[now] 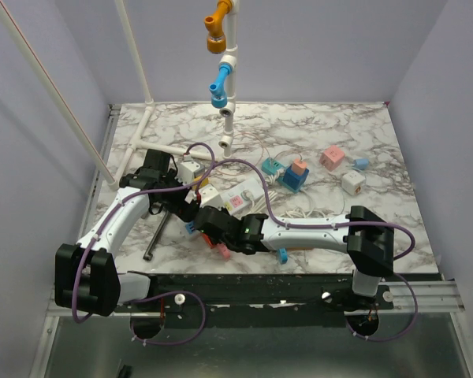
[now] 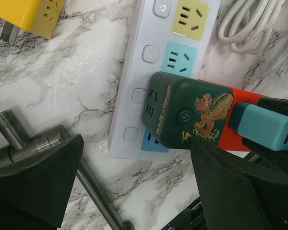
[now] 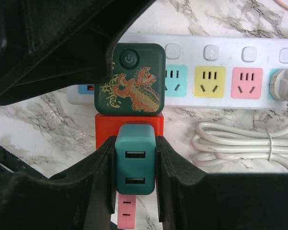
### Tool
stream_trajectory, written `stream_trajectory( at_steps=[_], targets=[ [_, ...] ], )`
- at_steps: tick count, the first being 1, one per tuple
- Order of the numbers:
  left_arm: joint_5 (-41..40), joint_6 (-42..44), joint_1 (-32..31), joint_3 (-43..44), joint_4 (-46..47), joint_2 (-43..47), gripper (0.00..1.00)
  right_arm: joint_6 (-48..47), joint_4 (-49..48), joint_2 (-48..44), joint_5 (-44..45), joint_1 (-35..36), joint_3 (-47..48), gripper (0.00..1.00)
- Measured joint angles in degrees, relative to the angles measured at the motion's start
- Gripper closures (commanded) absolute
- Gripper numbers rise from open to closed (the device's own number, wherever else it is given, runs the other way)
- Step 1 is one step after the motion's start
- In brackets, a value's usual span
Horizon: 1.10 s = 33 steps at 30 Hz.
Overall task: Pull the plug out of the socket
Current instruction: Pick up the socket from the center of the board.
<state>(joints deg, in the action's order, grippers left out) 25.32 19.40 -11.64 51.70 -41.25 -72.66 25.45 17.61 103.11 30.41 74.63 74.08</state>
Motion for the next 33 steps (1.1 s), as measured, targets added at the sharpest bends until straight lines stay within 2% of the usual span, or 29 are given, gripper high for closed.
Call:
stream_trajectory(
  at_steps=[11,17,24,28,33],
  targets=[
    [-1.1,-0.8,-2.2,-1.0,2.8,0.3,0.18,-0.7,2.1,0.1,-0.1,0.0,1.6,0.99],
    [-3.0,-0.7,-3.8,-1.9,5.2,1.4,0.18,-1.0,2.1,0.1,-0.1,0.0,1.7,0.99],
    [-3.6,-0.6,-3.9,-2.3,7.5,1.5,0.24,-1.9,2.3,0.1,0.0,0.0,2.3,0.99],
    [-4.2,-0.4,-4.4,-2.8,8.1,1.9,0.23,-2.6,3.6,0.2,-0.1,0.0,3.5,0.99],
    [-6.0,0.5,-5.6,-3.6,8.3,3.8,0.11,-2.9,5.2,0.5,-0.1,0.2,4.4,0.99]
  ],
)
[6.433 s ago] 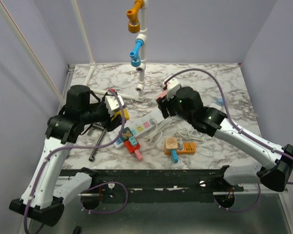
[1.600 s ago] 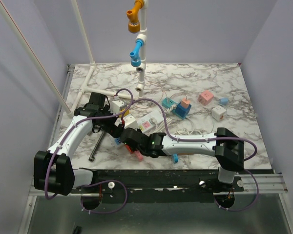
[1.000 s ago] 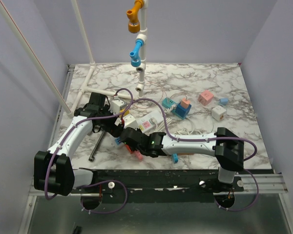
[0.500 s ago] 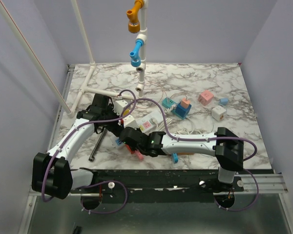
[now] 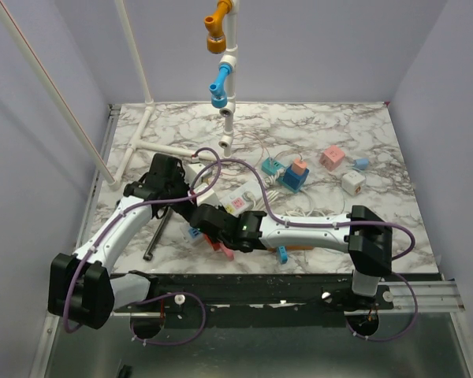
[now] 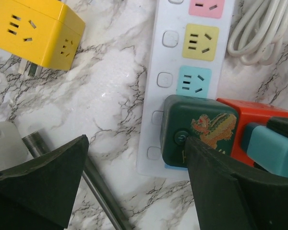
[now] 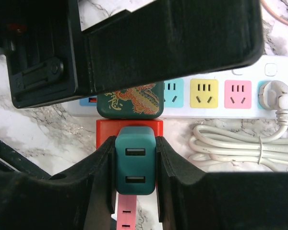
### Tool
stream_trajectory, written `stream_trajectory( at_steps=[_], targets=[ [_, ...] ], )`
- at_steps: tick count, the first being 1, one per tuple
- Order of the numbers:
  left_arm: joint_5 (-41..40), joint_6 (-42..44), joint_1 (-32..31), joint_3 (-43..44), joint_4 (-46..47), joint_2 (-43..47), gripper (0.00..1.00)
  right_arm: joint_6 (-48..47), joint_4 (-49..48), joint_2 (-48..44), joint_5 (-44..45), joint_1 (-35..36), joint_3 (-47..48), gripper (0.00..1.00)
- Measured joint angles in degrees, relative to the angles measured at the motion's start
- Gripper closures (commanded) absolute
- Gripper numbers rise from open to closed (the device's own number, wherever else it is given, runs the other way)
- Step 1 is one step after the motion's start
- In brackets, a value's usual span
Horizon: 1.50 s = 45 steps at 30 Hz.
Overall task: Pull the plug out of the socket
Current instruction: Pick up the socket from the center of the board.
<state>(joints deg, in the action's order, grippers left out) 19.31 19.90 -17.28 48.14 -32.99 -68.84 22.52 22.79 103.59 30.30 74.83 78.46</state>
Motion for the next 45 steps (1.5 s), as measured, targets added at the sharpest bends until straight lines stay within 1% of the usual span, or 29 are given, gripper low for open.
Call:
stream_trajectory(
  at_steps=[4,9,13,15,17,20,23,26,34,36,41,43,45],
  targets=[
    [-2.0,1.2,0.4,0.0,-2.3,1.7,0.02,0.0,0.2,0.0,0.0,0.2,0.0,0.99],
    [-1.6,3.5,3.8,1.8,-8.8,5.5,0.02,0.1,-0.8,-0.5,0.1,0.2,-1.1,0.99],
    [3.2,6.2,8.6,5.5,-13.9,9.7,0.02,0.0,-1.1,-0.7,0.0,0.2,-1.5,0.99],
    [7.6,8.1,10.9,6.2,-15.6,12.4,0.01,-0.1,-1.2,-0.7,0.0,0.0,-1.5,0.99],
    [10.5,9.5,11.6,6.0,-16.8,13.8,0.02,-0.2,-1.3,-0.9,0.0,0.0,-1.5,0.99],
    [15.6,11.6,11.6,3.3,-17.4,15.6,0.02,-0.4,-1.2,-1.2,0.0,-0.2,-1.4,0.99],
    [20.2,13.2,11.6,-1.4,-17.8,18.3,0.01,-1.1,-0.6,-1.2,-0.4,-0.3,-1.3,0.99],
    [20.4,13.6,11.7,-3.7,-16.9,20.5,0.02,-1.6,1.2,-1.3,-0.7,-0.1,-1.3,0.99],
    [20.5,16.1,11.8,-2.3,-15.4,20.0,0.02,-2.8,3.1,-3.6,-3.3,-1.4,-1.3,0.99],
    [20.9,18.6,11.8,-2.1,-14.4,20.4,0.02,-2.7,3.8,-4.7,-5.1,-2.6,-1.3,0.99],
    [20.1,31.2,11.6,-6.4,-13.4,27.1,0.02,-1.6,3.0,-8.3,-7.0,-7.4,1.3,0.99],
    [20.1,34.6,11.6,-7.7,-12.9,32.0,0.02,-1.3,2.7,-9.4,-7.1,-8.7,2.8,0.99],
    [20.2,39.8,11.6,-9.5,-11.4,37.8,0.01,-1.1,2.5,-9.8,-7.0,-9.4,4.0,0.99]
  ],
)
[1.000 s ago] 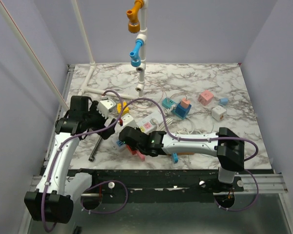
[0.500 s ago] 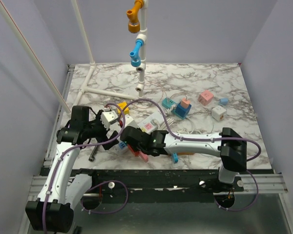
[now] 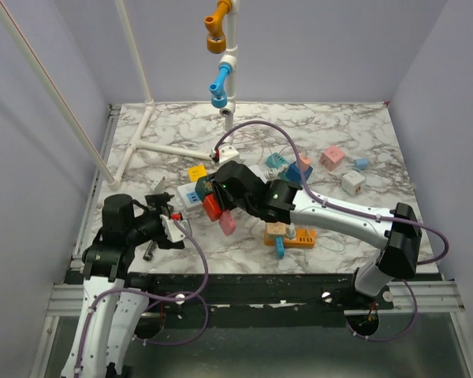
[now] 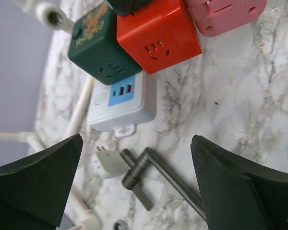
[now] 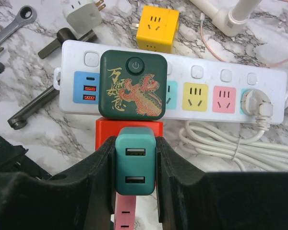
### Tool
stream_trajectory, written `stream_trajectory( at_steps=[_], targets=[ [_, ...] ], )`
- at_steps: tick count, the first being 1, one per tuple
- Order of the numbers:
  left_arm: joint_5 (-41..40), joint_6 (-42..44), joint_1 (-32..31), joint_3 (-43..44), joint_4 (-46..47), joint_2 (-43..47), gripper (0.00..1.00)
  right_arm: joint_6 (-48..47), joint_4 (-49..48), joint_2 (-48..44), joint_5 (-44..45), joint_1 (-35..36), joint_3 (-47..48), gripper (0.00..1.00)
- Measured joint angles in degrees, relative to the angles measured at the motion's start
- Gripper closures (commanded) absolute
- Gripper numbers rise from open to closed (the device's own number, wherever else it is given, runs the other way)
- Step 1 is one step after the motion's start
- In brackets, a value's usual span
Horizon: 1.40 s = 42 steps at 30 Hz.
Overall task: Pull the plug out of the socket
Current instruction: Pick up the socket from the center of the board.
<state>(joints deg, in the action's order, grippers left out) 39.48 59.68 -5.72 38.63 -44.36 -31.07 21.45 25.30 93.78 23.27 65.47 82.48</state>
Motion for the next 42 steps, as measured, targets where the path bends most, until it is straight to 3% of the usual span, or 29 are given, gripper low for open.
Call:
stream_trajectory(
  at_steps=[10,14,25,27,31,39,42],
  targets=[
    [1.3,14.5,0.0,-5.1,5.3,7.5,0.01,-0.4,1.0,0.0,-1.2,-0.1,0.5,0.99],
    [3.4,26.2,0.0,-10.0,5.2,10.4,0.01,-0.6,1.3,-0.1,-2.1,-0.3,0.5,0.99],
    [7.9,44.0,0.0,-17.6,14.8,9.2,0.03,-0.7,3.4,-3.6,-8.0,-1.2,0.5,0.99],
    [8.8,45.3,0.0,-18.9,17.9,9.0,0.08,-0.8,3.7,-4.0,-9.0,-1.2,0.5,0.99],
    [10.0,47.9,0.0,-19.4,20.3,8.9,0.28,-1.0,4.2,-4.2,-10.1,-1.2,0.5,0.99],
    [10.7,55.4,0.0,-19.8,17.3,9.3,0.72,-1.1,4.4,-4.4,-11.4,-1.2,0.5,0.99],
    [10.6,56.1,0.0,-20.2,15.6,9.6,0.83,-1.1,4.5,-4.4,-11.8,-1.2,0.2,0.99]
  ],
)
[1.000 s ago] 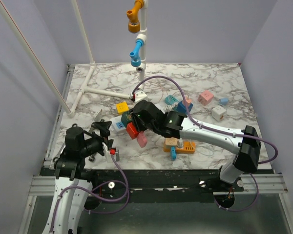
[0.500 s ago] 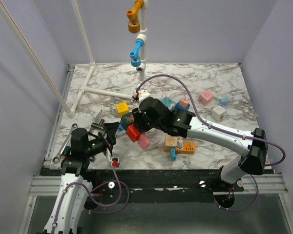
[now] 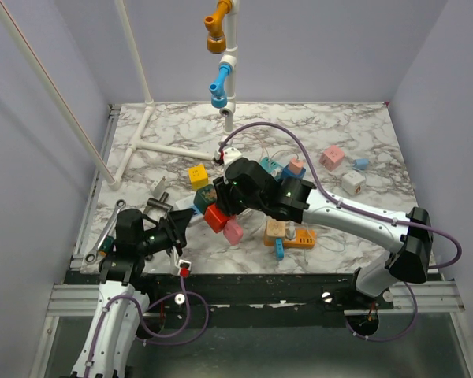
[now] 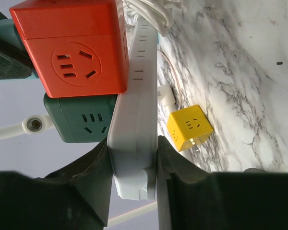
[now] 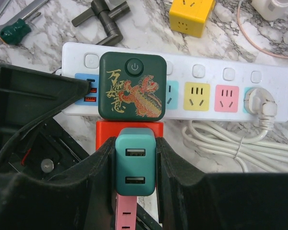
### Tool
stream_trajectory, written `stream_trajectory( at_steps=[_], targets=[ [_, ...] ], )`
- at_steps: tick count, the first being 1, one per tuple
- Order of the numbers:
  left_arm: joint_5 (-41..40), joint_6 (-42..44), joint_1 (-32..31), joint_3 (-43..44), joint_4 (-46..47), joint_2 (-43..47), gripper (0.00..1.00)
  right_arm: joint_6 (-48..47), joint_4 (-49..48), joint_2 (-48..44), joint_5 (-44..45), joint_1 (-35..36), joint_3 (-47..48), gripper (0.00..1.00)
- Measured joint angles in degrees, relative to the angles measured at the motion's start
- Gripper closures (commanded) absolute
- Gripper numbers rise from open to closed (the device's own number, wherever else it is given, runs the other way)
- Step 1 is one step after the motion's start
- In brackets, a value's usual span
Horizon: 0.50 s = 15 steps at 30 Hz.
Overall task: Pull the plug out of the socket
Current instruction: Pick up the socket from the center of the board.
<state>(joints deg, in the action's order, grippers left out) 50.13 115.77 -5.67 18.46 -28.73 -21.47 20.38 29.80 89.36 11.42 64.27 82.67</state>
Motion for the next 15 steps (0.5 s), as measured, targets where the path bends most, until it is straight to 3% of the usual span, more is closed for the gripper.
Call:
stream_trajectory(
  at_steps=[5,8,11,15],
  targets=[
    [0.0,1.0,0.0,-0.1,-1.6,0.0,0.98,0.1,-0.9,-0.2,-0.6,0.0,-1.4,0.99],
    [0.0,1.0,0.0,-0.2,-1.9,0.1,1.00,0.3,-1.8,-0.7,-0.7,0.0,-2.5,0.66],
    [0.0,1.0,0.0,-0.3,-2.0,0.5,1.00,0.6,-2.6,-1.2,-0.9,0.0,-3.3,0.40],
    [-0.2,1.6,-0.1,-1.0,-2.7,1.1,1.00,1.5,-5.5,-1.8,-2.1,0.1,-3.6,0.13]
  ],
)
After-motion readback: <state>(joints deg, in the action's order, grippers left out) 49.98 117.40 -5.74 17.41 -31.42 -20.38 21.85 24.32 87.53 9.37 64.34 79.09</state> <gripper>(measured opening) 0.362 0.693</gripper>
